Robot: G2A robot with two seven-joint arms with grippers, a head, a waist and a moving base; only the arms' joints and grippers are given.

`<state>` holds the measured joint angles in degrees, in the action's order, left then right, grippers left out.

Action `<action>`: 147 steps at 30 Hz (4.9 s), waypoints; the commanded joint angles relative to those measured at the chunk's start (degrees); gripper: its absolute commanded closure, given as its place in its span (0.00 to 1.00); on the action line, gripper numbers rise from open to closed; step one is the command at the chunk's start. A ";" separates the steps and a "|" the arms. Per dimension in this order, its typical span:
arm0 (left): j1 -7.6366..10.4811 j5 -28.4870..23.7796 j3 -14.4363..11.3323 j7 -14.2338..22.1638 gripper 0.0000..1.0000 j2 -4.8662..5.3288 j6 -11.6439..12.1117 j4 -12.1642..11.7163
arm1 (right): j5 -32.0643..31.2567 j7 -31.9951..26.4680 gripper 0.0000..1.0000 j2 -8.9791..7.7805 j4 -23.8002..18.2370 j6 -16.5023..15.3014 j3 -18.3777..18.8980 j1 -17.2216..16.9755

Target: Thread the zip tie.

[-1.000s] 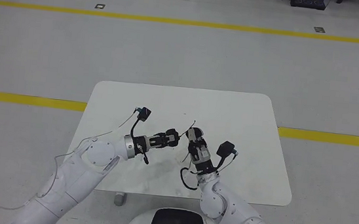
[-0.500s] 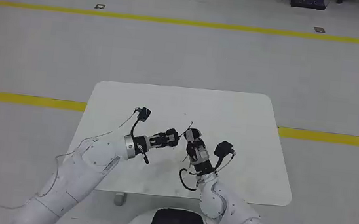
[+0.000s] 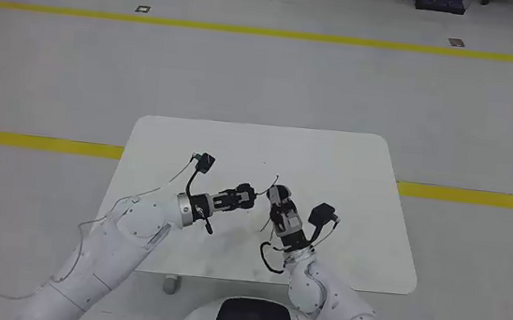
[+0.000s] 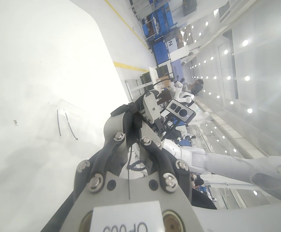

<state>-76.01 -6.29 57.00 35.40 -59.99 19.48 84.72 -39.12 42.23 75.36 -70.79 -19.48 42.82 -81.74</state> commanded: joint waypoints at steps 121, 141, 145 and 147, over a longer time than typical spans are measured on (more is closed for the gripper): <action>-6.24 1.72 1.38 -12.08 1.00 0.64 0.00 6.57 | -0.08 5.02 1.00 -4.34 -7.56 -0.01 -1.26 -2.51; -6.24 1.72 1.38 -12.08 1.00 0.64 0.00 6.57 | -0.08 5.02 1.00 -4.34 -7.56 -0.01 -1.26 -2.51; -6.24 1.72 1.38 -12.08 1.00 0.64 0.00 6.57 | -0.08 5.02 1.00 -4.34 -7.56 -0.01 -1.26 -2.51; -6.24 1.72 1.38 -12.08 1.00 0.64 0.00 6.57 | -0.08 5.02 1.00 -4.34 -7.56 -0.01 -1.26 -2.51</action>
<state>-82.25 -4.58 58.38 23.32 -59.35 19.48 91.28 -39.21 47.25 71.02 -78.35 -19.48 41.56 -84.25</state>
